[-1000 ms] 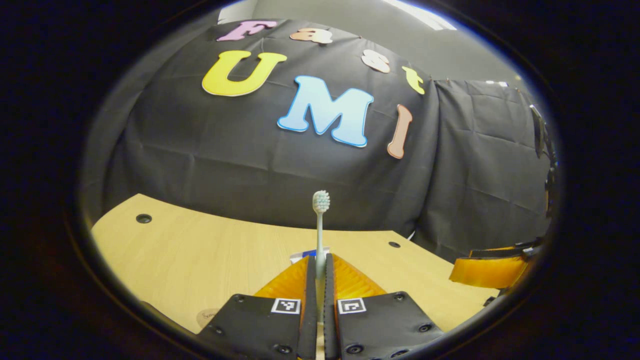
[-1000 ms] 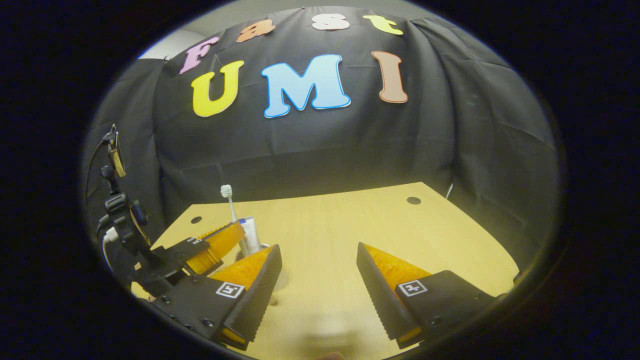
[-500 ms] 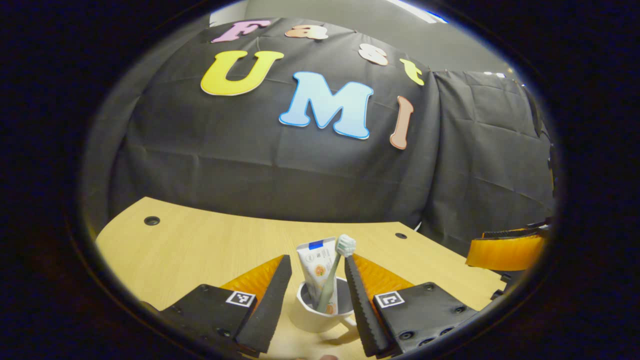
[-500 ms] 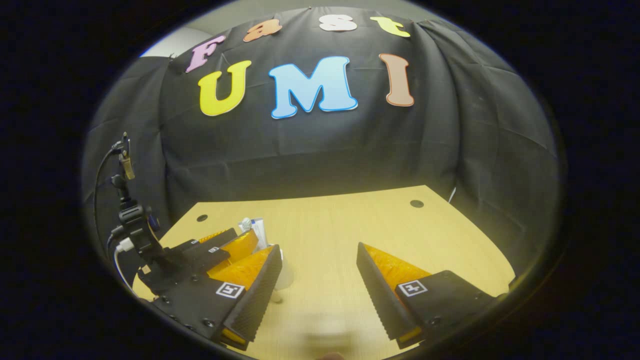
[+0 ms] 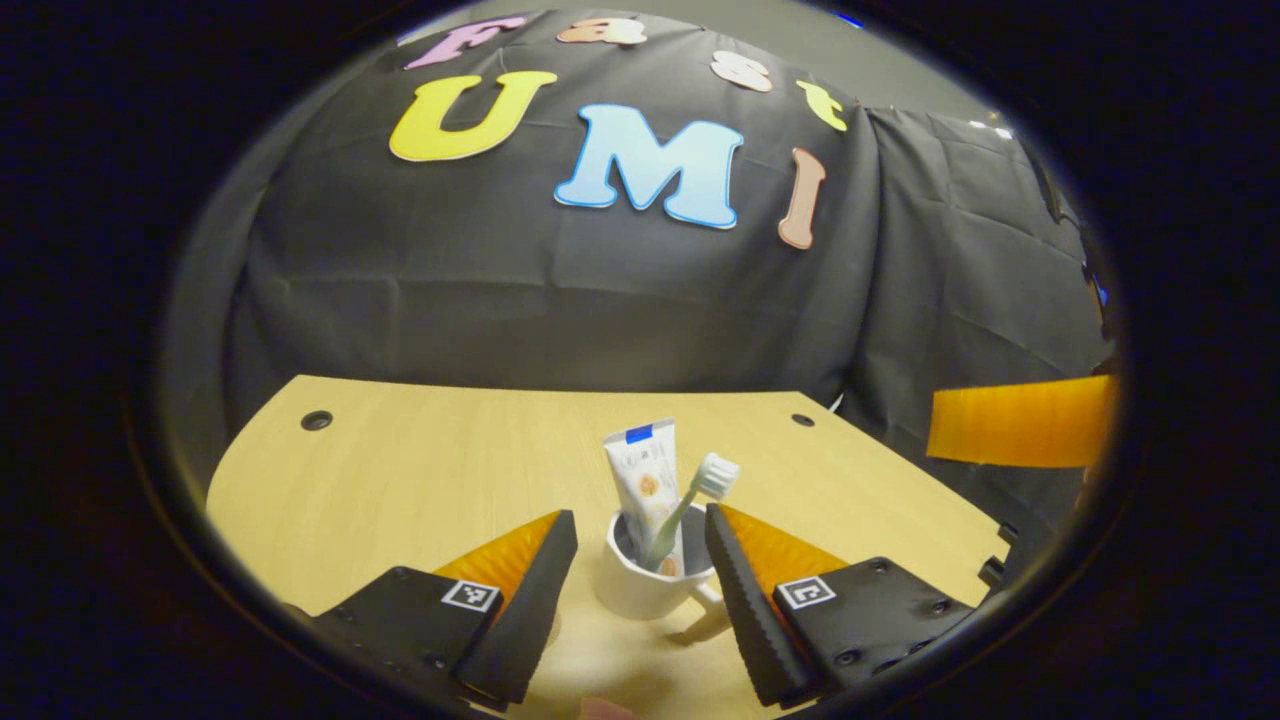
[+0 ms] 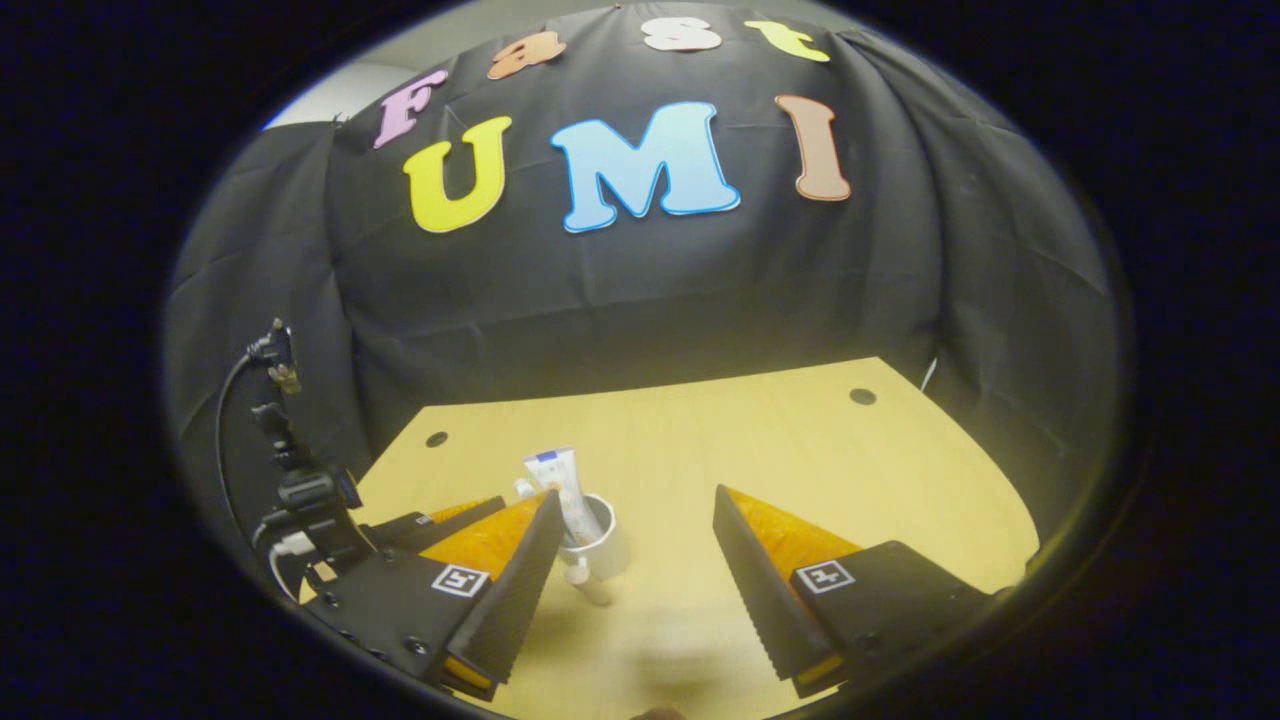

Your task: Put the toothbrush and toothpaste on the desktop into the cup, then pick up the cup and place it on the coaster on the desktop.

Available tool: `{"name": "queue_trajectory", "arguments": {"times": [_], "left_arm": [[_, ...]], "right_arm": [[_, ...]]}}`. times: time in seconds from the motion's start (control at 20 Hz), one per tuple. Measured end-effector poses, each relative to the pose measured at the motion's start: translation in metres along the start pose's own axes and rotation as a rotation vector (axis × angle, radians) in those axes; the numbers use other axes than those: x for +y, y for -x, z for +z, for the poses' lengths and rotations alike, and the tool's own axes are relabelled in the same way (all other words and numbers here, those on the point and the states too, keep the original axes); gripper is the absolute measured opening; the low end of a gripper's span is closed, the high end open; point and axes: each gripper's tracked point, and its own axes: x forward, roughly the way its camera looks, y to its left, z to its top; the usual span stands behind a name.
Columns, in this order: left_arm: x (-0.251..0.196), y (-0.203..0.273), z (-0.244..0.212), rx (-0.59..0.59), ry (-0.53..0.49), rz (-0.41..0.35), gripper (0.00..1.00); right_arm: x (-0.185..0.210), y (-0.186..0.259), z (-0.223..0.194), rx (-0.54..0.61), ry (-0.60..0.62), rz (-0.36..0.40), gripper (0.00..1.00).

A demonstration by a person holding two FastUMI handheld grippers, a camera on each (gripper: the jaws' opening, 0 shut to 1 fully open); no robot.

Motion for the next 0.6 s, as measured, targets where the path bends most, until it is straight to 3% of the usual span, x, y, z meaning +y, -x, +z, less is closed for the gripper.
{"name": "queue_trajectory", "arguments": {"times": [0.3,0.6], "left_arm": [[0.016,0.037,-0.002,0.015,0.013,0.023,0.84],[0.050,0.082,0.015,-0.043,0.032,0.162,0.85]], "right_arm": [[0.014,-0.016,-0.006,0.113,0.009,0.037,0.96],[0.033,-0.034,-0.049,0.341,0.050,0.131,0.96]]}}
